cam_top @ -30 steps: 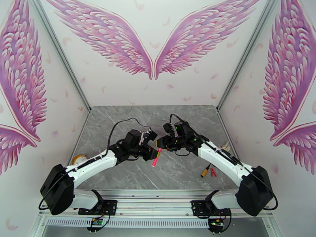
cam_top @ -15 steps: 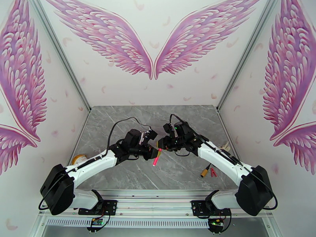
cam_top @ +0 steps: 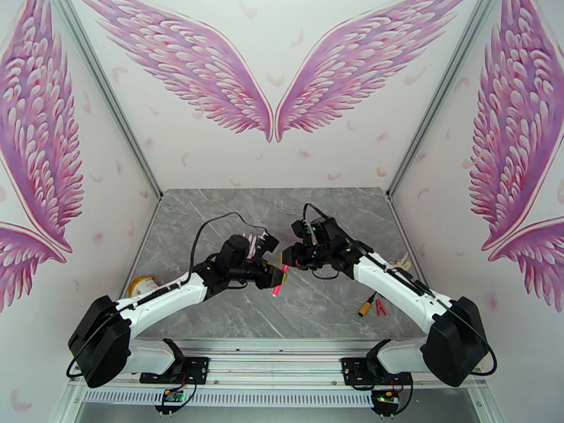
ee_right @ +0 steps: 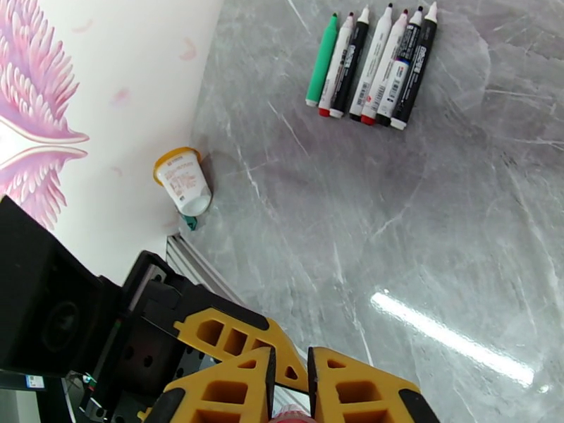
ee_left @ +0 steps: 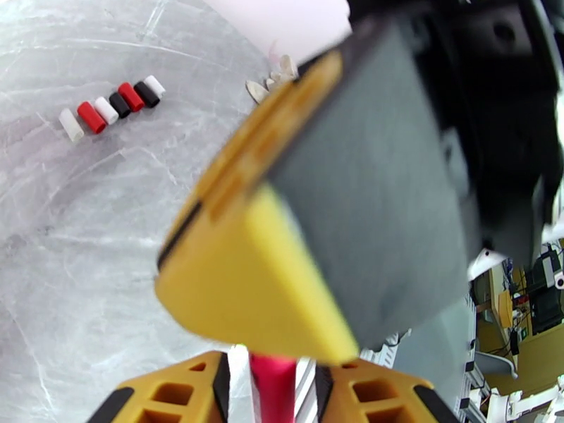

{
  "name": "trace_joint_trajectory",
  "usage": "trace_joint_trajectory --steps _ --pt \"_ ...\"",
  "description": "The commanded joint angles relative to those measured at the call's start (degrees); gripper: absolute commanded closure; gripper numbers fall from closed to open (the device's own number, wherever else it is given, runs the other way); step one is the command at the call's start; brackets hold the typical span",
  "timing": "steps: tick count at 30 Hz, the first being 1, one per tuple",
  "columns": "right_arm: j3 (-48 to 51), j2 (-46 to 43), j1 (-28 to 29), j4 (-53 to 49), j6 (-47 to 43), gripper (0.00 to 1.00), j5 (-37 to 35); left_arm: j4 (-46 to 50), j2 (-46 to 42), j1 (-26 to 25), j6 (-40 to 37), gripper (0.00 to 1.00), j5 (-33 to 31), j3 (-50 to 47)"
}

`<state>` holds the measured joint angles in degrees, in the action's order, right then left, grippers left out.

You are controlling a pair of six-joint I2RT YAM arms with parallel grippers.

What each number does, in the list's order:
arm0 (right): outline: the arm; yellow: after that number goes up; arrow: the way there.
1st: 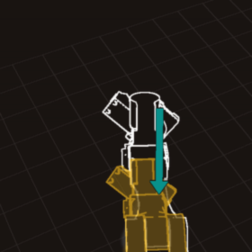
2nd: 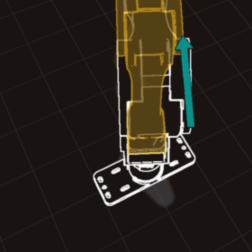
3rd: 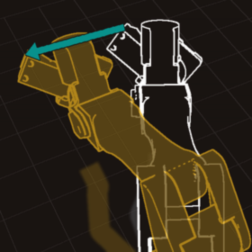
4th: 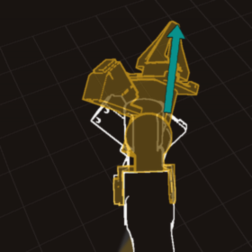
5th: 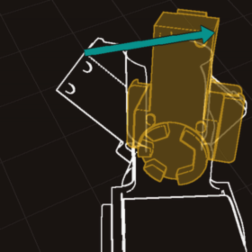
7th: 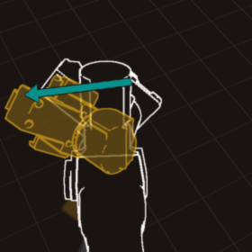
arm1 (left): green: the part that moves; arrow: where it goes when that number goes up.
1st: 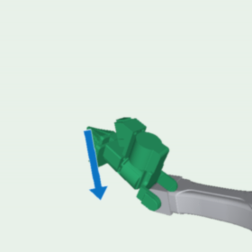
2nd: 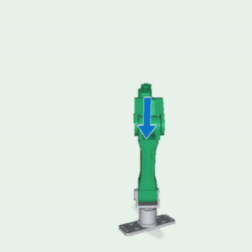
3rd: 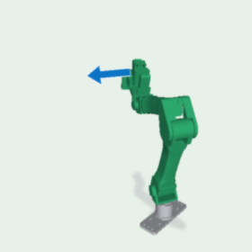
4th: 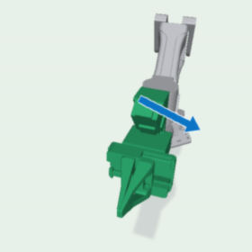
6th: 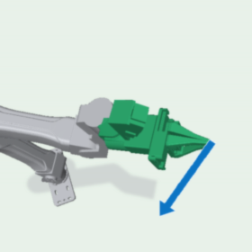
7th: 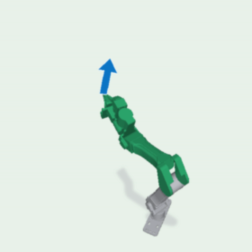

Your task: Open the pen caps

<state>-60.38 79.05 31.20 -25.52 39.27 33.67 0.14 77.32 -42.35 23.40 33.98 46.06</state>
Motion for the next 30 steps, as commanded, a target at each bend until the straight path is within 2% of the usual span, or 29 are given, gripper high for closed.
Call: trace_joint_trajectory --steps 1,10,19,24,30 --pt "-1.66 -1.52 0.23 2.44 1.30 0.84 1.68 -2.27 -1.95 -0.21 -0.24 0.61 -0.07 -0.71" --pt "-1.06 -1.92 0.26 4.60 2.64 0.84 3.99 -3.20 0.79 -0.35 -0.41 0.62 1.31 0.77" --pt "-0.68 -2.89 0.26 3.73 2.98 0.85 -0.40 0.25 0.12 -0.80 -3.03 0.94 -1.90 1.19" --pt "-0.94 -4.29 0.19 3.55 3.50 0.86 -4.40 1.86 -0.16 -2.14 -4.28 0.95 -2.93 1.16" --pt "-0.37 -6.61 -0.52 2.57 5.68 0.89 -11.59 9.21 -0.24 -5.78 -8.93 0.96 -11.91 3.92"
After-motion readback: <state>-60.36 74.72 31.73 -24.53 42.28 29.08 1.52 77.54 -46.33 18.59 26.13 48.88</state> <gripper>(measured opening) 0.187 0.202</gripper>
